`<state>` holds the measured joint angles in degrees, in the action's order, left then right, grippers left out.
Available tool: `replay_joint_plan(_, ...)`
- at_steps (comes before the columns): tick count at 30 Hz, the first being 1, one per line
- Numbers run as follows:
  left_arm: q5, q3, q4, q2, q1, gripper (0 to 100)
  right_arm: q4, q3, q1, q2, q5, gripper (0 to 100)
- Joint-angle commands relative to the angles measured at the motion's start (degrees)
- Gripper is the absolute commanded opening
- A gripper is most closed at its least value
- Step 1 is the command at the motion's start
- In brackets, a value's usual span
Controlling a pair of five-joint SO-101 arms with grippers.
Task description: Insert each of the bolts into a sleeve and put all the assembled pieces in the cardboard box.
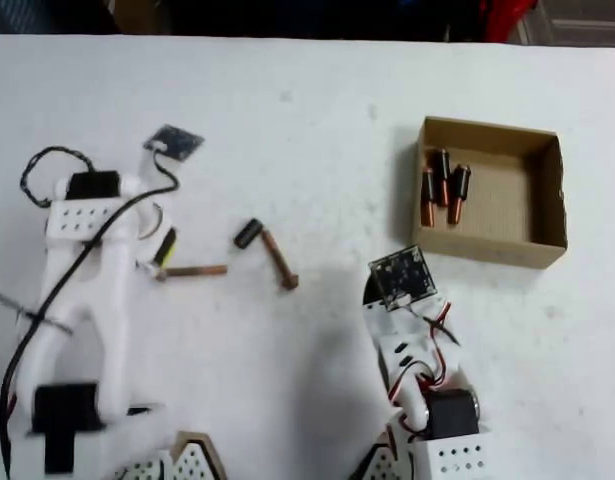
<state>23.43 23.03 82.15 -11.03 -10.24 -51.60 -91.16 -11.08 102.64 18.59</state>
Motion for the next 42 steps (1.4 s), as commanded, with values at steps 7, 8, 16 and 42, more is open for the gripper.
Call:
replay_joint_plan(7,-3.96,10.11,-0.09,-19.21,6.55,2,1.54,0.62,0.57,0.57,0.0,1.6)
replay_joint_plan(8,-3.96,11.52,-1.14,-19.12,6.29,2,1.54,0.62,0.57,0.57,0.0,1.6)
replay_joint_plan(16,-3.96,20.04,-10.81,-12.35,3.56,2,1.36,0.62,0.57,0.57,0.0,1.6)
replay_joint_plan(42,-3.96,-5.89,-20.48,28.0,0.4,2,1.27,0.62,0.75,0.57,0.0,1.6)
